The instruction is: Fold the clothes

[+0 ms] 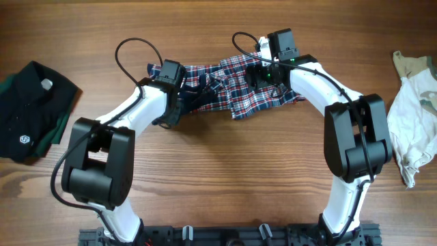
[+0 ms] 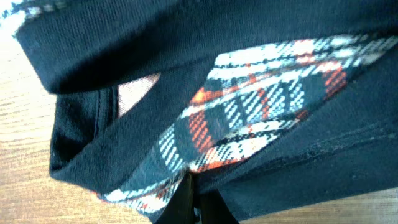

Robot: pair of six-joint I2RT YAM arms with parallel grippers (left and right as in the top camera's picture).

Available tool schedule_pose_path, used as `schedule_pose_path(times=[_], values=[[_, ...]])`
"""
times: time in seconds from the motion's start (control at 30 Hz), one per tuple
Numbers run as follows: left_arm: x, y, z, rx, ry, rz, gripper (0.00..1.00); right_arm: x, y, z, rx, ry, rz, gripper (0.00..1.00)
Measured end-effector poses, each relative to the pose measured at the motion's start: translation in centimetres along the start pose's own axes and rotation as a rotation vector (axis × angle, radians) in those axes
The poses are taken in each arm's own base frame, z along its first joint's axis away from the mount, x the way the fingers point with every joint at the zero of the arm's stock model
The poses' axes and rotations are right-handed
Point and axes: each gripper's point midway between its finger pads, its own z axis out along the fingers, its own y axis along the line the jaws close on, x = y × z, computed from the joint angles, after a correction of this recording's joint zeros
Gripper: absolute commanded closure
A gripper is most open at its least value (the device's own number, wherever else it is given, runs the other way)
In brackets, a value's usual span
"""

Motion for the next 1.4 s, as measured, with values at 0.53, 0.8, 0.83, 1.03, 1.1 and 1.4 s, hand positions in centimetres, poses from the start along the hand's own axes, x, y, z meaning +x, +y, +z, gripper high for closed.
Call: schedule_pose_path(times=[0.53,0.8,0.83,1.03,1.1,1.4], values=[[-5.6,6.7,-7.9,-0.024,-0.332,-0.2,0.78,0.0,0.0,0.0,0.0,0.002,0.0,0.07],[-2.8,5.9,-2.1,0.381,-0.122,-0.538,0.0,0.1,0.0,0.0,0.0,0.006,0.0,0.07],[-2.5,4.9,-1.0,0.443,-0.075,-0.583,0.0,0.1,0.0,0.0,0.0,0.006,0.0,0.07],[-5.3,2.9,-1.0,0.686,-0.084,-0.787,0.0,0.2,0.0,0.0,0.0,0.015,0.001,0.07],[-5.9,3.1,-1.1,0.697,-0.087,-0.846,0.0,0.3,0.0,0.0,0.0,0.016,0.001,0.07],[-7.0,3.2,1.2,0.715,-0.065,-0.938,0.91,0.3,0.0,-0.1,0.0,0.02,0.001,0.07]])
